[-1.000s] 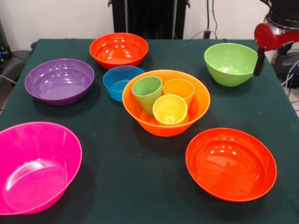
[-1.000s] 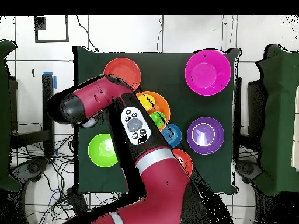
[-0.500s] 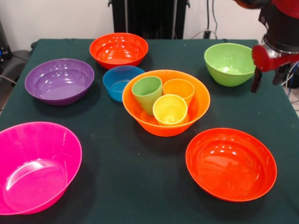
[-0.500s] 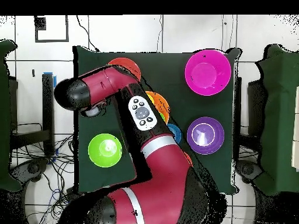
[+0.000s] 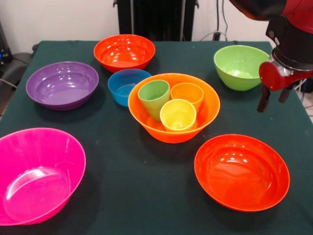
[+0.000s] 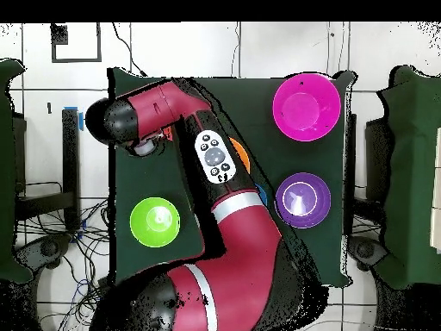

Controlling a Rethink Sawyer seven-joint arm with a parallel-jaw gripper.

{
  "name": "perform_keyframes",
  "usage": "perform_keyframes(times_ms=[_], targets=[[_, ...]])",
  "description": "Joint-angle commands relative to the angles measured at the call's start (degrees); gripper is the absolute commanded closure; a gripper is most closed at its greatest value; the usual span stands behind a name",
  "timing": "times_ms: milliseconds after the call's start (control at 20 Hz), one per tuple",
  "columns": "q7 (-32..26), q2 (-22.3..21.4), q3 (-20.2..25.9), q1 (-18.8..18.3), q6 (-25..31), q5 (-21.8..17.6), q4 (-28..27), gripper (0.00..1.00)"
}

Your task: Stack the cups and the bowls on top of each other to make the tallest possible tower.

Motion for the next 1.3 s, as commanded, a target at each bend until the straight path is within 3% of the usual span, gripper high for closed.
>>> perform_keyframes(times_ms=[50,550,1300], targets=[[-22.9,-0.4,1.0,-0.8,9.3,-5.4,-8.3,0.00],[-28.2,0.9,1.4,-2.6,10.6,-4.5,-10.6,0.00],[-29.5,-1.0,0.6,-8.1,9.1,-4.2,-8.7,0.00]])
